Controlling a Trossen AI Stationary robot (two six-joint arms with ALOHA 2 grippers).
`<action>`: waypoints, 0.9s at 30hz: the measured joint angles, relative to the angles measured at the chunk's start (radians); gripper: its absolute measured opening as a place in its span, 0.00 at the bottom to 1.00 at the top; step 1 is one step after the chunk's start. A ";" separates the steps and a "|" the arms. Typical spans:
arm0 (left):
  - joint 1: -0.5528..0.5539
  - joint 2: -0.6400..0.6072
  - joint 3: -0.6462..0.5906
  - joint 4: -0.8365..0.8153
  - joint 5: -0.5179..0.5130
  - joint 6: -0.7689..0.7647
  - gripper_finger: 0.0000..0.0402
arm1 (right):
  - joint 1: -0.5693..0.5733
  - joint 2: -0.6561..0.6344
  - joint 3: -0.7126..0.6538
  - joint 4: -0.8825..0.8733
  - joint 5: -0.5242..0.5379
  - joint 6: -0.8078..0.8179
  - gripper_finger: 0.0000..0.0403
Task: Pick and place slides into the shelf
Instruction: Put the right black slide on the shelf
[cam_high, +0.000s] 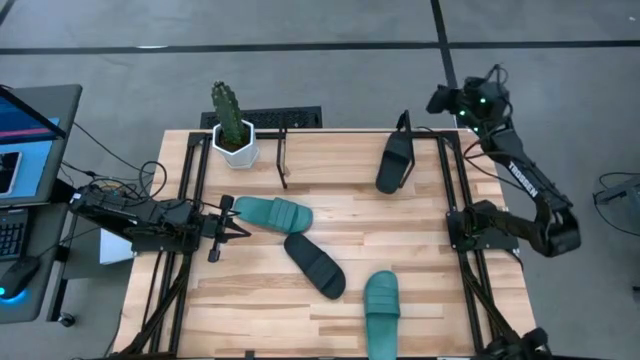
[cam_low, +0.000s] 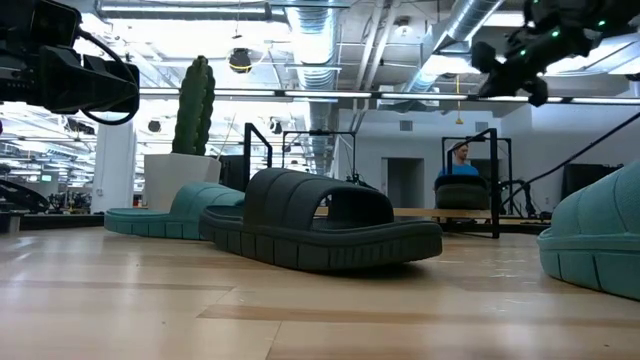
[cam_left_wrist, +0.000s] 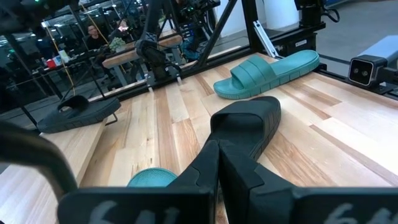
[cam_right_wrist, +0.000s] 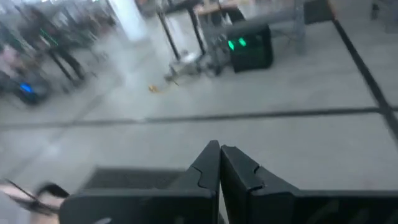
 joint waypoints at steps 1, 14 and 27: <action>0.000 0.000 0.000 0.000 0.000 0.000 0.00 | 0.013 0.008 0.000 -0.019 0.021 -0.018 0.00; 0.000 0.000 0.000 0.000 0.000 0.000 0.00 | -0.028 0.110 0.100 -0.287 -0.066 -0.221 0.00; 0.000 0.005 0.000 0.000 0.000 0.002 0.00 | 0.020 -0.097 0.099 -0.489 -0.733 -0.525 0.00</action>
